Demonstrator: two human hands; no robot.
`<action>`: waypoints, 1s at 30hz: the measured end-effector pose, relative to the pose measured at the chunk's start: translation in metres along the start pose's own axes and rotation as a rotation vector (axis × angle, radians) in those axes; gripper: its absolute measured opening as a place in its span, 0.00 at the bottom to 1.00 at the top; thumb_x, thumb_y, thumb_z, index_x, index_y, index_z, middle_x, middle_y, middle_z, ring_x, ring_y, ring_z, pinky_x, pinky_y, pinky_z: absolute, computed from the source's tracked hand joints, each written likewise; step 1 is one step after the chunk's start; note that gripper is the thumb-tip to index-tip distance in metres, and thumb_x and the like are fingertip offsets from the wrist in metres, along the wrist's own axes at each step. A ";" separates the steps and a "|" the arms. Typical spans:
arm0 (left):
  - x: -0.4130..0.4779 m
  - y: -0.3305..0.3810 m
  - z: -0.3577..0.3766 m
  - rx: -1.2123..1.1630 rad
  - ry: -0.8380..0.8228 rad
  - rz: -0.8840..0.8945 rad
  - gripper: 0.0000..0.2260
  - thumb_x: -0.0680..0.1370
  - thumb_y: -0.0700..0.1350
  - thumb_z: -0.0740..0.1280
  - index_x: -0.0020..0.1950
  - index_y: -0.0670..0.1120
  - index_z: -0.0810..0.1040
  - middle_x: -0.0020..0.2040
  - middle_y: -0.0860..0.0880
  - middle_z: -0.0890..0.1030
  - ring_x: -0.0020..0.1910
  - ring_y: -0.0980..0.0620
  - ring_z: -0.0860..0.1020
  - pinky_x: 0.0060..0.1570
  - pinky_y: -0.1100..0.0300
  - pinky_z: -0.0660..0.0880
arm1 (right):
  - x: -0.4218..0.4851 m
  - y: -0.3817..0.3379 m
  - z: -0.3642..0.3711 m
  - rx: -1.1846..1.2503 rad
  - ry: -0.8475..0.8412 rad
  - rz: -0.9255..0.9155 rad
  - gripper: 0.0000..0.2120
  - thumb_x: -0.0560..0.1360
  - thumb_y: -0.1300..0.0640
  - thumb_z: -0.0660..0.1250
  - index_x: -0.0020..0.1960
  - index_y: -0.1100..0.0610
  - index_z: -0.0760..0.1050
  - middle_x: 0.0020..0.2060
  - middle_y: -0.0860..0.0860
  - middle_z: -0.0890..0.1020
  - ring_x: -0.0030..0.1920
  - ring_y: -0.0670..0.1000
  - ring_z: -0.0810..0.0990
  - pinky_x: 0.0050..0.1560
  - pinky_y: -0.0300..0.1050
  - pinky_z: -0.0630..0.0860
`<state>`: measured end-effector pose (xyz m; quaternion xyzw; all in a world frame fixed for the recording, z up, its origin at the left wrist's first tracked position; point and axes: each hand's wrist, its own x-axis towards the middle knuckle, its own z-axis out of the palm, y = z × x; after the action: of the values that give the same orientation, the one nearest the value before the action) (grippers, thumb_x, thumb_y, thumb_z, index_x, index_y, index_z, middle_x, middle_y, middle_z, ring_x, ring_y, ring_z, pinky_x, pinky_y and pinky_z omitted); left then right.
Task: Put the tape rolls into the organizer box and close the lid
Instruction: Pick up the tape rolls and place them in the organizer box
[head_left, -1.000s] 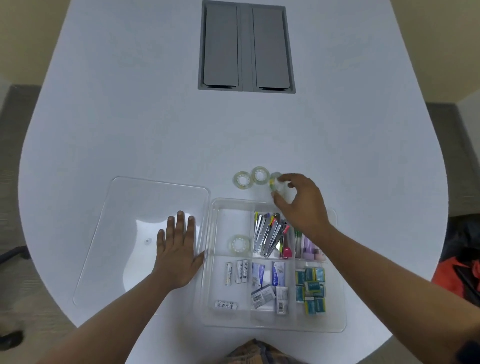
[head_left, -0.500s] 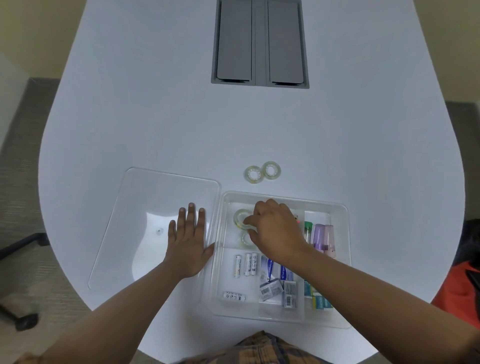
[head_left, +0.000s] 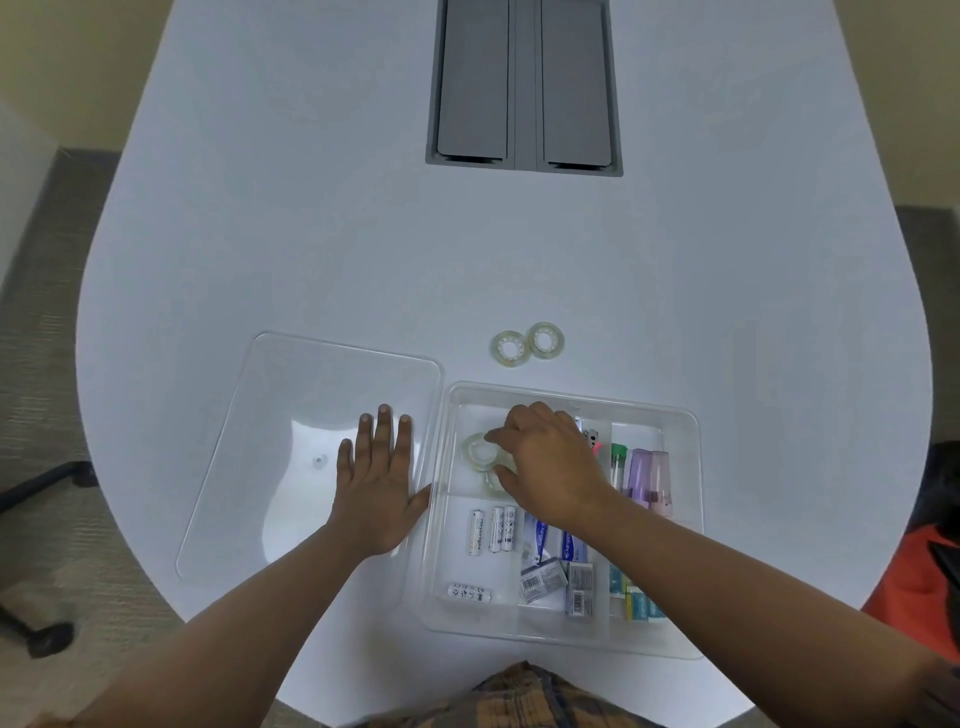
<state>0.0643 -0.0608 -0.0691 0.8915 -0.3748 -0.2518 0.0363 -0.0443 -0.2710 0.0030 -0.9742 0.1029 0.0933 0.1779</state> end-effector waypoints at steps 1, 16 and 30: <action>-0.001 0.000 -0.001 -0.012 0.002 0.002 0.39 0.77 0.65 0.49 0.75 0.47 0.30 0.76 0.46 0.29 0.74 0.44 0.29 0.74 0.41 0.39 | -0.006 0.003 -0.001 0.036 0.064 0.001 0.16 0.71 0.54 0.71 0.58 0.54 0.79 0.49 0.51 0.79 0.52 0.54 0.76 0.51 0.48 0.70; 0.045 0.055 -0.090 -0.357 0.400 0.139 0.14 0.76 0.51 0.67 0.58 0.46 0.78 0.55 0.49 0.80 0.53 0.47 0.78 0.53 0.55 0.75 | -0.047 0.054 0.022 0.030 0.231 0.216 0.35 0.78 0.43 0.61 0.79 0.54 0.53 0.79 0.50 0.54 0.79 0.51 0.46 0.77 0.57 0.47; 0.149 0.125 -0.101 -0.109 0.045 -0.060 0.26 0.68 0.53 0.76 0.60 0.43 0.74 0.57 0.42 0.73 0.57 0.42 0.74 0.53 0.48 0.75 | -0.047 0.057 0.025 0.052 0.242 0.199 0.32 0.77 0.48 0.59 0.78 0.55 0.54 0.79 0.51 0.54 0.79 0.51 0.46 0.77 0.56 0.46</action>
<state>0.1198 -0.2652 -0.0126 0.9044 -0.3329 -0.2526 0.0858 -0.1063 -0.3067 -0.0284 -0.9584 0.2222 -0.0100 0.1792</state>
